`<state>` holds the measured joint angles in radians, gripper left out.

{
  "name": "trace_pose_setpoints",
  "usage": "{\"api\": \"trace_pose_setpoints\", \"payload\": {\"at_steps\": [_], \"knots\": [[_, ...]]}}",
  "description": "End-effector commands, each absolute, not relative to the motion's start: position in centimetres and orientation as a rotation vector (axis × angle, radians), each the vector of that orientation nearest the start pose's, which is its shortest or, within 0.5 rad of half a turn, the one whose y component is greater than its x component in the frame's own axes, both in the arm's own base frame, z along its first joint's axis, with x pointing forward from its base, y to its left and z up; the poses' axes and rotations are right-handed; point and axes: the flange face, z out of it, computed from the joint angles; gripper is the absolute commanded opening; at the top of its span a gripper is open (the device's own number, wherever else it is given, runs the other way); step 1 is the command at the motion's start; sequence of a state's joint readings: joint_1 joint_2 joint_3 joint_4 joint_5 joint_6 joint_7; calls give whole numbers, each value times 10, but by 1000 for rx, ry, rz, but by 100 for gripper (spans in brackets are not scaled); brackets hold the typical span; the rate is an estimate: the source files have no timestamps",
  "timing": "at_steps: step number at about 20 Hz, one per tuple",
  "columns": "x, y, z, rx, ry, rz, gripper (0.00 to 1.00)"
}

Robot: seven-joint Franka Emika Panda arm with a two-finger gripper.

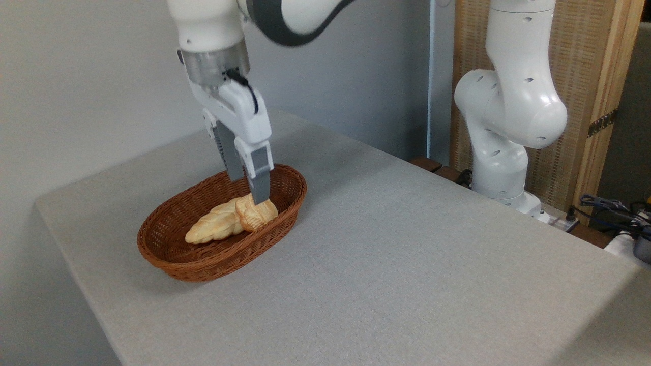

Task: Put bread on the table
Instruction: 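Lower the open gripper into the wicker basket onto the small roll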

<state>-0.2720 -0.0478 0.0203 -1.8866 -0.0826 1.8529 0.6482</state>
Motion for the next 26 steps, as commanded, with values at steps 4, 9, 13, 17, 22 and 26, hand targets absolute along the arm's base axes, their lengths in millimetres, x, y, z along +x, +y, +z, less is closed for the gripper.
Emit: {"api": "trace_pose_setpoints", "payload": {"at_steps": [4, 9, 13, 17, 22, 26], "knots": [[506, -168, 469, -2868, 1453, -82, 100], [500, -174, 457, -2870, 1469, -60, 57], [500, -174, 457, -2872, 1469, -58, 42], [500, -173, 457, -2873, 1467, -59, 42], [501, -173, 457, -2876, 1464, -59, 42], [501, -172, 458, -2878, 1460, -62, 39]]}}
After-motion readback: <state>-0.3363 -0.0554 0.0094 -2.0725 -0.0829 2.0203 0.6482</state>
